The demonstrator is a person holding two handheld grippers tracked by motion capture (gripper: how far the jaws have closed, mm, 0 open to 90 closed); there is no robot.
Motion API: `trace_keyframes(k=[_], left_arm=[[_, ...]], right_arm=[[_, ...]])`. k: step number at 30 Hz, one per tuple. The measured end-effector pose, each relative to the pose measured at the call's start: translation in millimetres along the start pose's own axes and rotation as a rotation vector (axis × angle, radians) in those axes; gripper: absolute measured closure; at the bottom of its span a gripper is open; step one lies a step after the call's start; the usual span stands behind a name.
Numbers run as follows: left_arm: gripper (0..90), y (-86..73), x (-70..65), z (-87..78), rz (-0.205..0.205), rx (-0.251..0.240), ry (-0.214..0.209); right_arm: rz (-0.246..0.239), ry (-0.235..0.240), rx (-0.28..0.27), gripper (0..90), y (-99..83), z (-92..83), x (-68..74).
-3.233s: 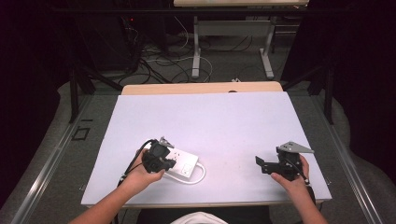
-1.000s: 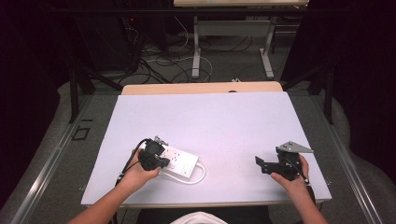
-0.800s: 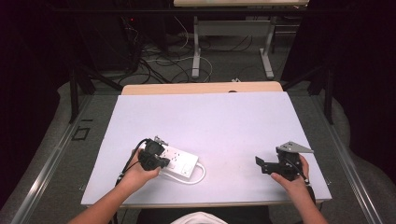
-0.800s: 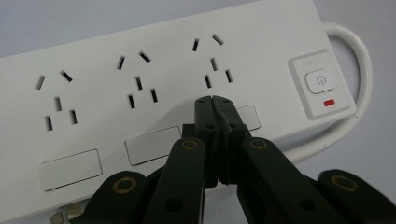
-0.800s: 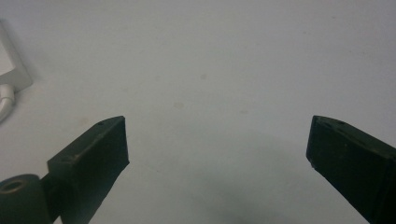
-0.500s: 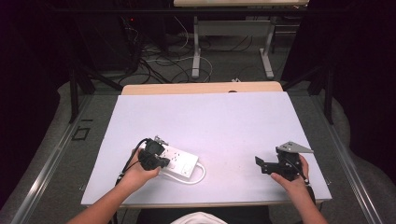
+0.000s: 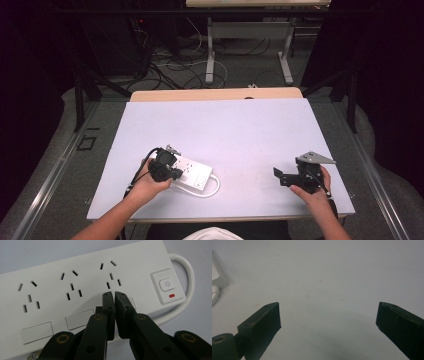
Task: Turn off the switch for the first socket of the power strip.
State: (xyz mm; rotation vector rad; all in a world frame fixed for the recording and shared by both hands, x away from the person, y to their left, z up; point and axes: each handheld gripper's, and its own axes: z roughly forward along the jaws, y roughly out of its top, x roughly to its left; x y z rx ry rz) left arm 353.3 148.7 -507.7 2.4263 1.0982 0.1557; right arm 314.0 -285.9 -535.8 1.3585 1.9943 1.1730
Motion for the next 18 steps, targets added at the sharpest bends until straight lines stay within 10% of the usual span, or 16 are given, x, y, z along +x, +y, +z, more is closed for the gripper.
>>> trace_keyframes(k=[18], left_arm=[[72.7, 1.9, -1.6, -12.3, -0.020, -0.035, -0.037]], right_arm=[[0.000, 0.002, 0.001, 5.1, 0.0, 0.3, 0.1]])
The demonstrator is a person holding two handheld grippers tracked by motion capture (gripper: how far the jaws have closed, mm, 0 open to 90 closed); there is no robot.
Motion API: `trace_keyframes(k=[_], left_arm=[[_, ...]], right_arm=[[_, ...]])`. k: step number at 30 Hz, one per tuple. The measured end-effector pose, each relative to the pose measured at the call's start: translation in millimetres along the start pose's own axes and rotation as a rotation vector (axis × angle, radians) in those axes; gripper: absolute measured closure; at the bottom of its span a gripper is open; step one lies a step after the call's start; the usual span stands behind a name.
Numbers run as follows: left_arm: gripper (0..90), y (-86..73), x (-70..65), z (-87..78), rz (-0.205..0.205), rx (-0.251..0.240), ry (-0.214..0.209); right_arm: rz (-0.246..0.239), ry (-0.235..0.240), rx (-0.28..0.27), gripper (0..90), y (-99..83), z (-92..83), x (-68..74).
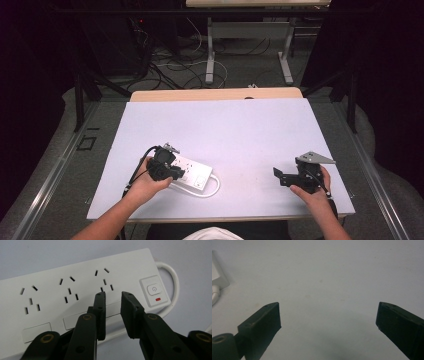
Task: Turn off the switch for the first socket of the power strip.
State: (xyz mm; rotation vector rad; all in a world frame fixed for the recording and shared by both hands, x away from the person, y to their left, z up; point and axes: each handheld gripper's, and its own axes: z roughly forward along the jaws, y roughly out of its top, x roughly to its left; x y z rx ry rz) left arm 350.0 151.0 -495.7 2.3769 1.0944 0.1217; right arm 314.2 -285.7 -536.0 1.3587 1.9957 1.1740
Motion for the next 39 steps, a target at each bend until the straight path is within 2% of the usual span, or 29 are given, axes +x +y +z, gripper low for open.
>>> trace_keyframes(k=[8, 16, 26, 29, 33, 36, 38, 39], left_arm=[[66.0, -1.7, 4.0, -7.5, -0.005, -0.025, -0.001], [57.9, -4.1, 4.4, -15.5, -0.014, -0.083, 0.005], [48.2, -8.2, 10.4, -22.8, -0.019, -0.185, 0.031], [46.0, -10.6, 11.2, -23.4, -0.022, -0.215, 0.051], [42.1, -13.6, 13.4, -26.1, -0.022, -0.246, 0.053], [40.3, -16.4, 15.7, -29.0, -0.042, -0.287, 0.052], [38.7, -18.3, 19.1, -31.8, -0.030, -0.300, 0.050], [37.8, -19.3, 20.3, -33.1, -0.037, -0.299, 0.046]], right_arm=[[0.004, -0.001, 0.003, 5.2, 0.0, 0.2, 0.1], [0.002, 0.000, 0.000, 5.2, 0.0, 0.1, -0.1], [-0.001, 0.000, -0.002, 5.2, 0.0, -0.2, -0.4], [0.002, -0.001, 0.000, 5.2, -0.1, -0.2, -0.6], [-0.001, -0.001, -0.003, 5.2, 0.0, -0.3, -0.7], [-0.001, -0.001, -0.001, 5.2, -0.1, -0.2, -0.7], [0.001, -0.001, -0.001, 5.2, 0.0, -0.3, -0.4], [0.000, -0.001, -0.001, 5.2, 0.0, -0.3, -0.5]])
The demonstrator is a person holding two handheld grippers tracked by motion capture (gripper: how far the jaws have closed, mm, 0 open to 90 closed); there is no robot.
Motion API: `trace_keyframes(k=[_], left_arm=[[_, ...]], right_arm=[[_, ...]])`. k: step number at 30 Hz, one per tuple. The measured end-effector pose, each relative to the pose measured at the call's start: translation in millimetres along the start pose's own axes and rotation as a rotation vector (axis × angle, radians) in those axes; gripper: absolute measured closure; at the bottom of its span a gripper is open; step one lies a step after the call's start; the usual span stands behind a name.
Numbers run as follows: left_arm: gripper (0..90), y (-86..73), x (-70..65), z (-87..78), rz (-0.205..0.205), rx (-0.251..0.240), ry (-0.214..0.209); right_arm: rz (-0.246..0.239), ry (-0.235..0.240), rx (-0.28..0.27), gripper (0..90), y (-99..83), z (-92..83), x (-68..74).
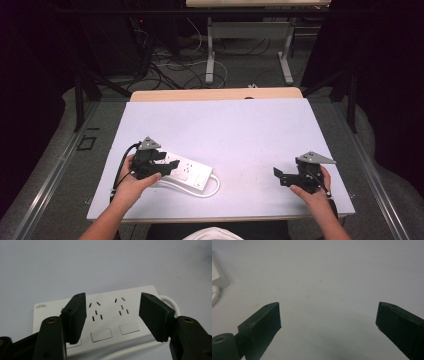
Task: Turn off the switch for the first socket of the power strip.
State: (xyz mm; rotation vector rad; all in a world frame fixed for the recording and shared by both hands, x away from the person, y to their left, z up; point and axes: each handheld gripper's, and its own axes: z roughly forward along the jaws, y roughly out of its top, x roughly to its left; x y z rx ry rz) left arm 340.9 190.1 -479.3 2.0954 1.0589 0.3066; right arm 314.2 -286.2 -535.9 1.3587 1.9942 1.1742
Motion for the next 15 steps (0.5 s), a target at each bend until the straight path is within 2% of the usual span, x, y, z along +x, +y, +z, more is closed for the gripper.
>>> trace_keyframes(k=[3, 7, 8, 10, 15], left_arm=[[34.6, -2.9, 4.0, -2.5, -0.014, -0.036, 0.024], [31.2, -5.9, 8.7, -6.1, -0.021, -0.045, 0.049], [31.2, -6.7, 9.9, -6.9, -0.027, -0.052, 0.048], [31.2, -8.1, 11.1, -8.7, -0.069, -0.064, 0.035], [27.9, -11.3, 15.6, -13.6, -0.082, -0.095, 0.043]], right_arm=[[0.001, 0.000, 0.001, 5.3, -0.1, 0.1, -0.1], [-0.001, -0.001, 0.000, 5.3, -0.1, 0.2, 0.1], [0.000, 0.000, 0.001, 5.3, -0.1, 0.2, 0.3], [0.002, -0.001, 0.003, 5.4, -0.1, 0.3, 0.4], [-0.001, -0.001, 0.001, 5.4, -0.1, 0.1, 0.2]])
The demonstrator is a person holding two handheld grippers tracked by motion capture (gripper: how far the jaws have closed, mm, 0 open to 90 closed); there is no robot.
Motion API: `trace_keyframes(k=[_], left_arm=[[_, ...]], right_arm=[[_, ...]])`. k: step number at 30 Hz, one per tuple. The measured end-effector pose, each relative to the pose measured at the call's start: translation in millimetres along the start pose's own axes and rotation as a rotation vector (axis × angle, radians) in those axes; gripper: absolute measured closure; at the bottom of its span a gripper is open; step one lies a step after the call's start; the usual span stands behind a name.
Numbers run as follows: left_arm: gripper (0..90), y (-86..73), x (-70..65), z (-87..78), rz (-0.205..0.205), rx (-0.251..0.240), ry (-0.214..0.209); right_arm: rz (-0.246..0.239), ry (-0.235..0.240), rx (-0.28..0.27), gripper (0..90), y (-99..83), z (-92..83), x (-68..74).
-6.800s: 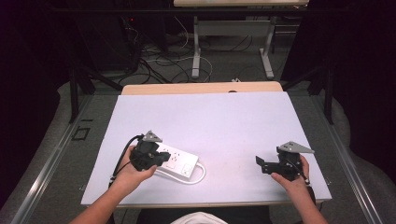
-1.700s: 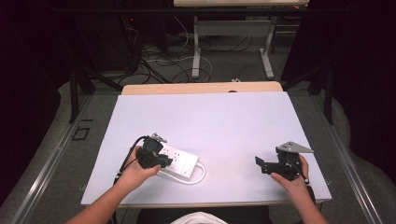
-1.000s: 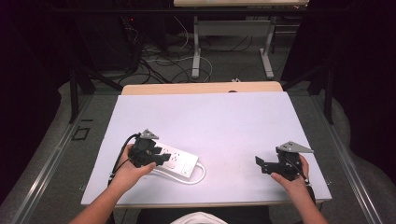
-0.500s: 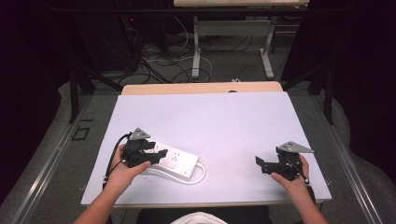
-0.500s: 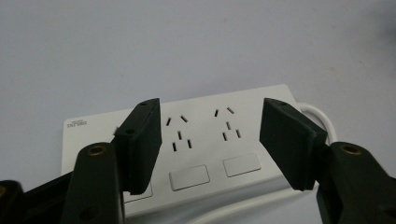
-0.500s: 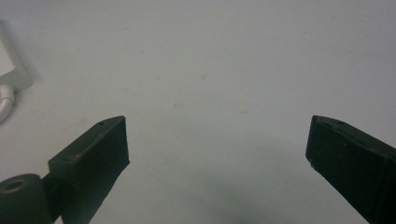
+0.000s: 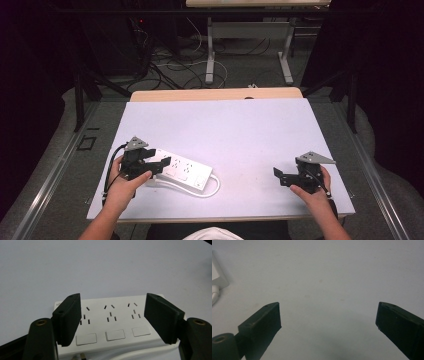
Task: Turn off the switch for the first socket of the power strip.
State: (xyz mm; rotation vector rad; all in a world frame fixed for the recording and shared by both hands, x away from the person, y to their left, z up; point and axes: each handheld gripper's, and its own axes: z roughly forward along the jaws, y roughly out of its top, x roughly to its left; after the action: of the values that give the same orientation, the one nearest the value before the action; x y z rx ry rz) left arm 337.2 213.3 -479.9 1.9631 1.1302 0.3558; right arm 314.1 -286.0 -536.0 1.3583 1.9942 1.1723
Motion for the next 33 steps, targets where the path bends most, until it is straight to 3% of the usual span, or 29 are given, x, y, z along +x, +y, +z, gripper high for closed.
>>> trace_keyframes(k=[17, 26, 33], left_arm=[[0.1, -16.5, 19.1, -8.2, -0.086, -0.058, 0.019], [0.1, -30.2, 29.5, -11.2, -0.118, -0.097, 0.036], [0.1, -37.7, 36.0, -13.8, -0.132, -0.119, 0.073]], right_arm=[[0.004, -0.001, 0.003, 5.4, -0.1, 0.2, 0.3], [0.004, -0.001, 0.002, 5.4, -0.2, 0.2, 0.4], [0.003, -0.001, 0.002, 5.4, -0.2, 0.2, 0.0]])
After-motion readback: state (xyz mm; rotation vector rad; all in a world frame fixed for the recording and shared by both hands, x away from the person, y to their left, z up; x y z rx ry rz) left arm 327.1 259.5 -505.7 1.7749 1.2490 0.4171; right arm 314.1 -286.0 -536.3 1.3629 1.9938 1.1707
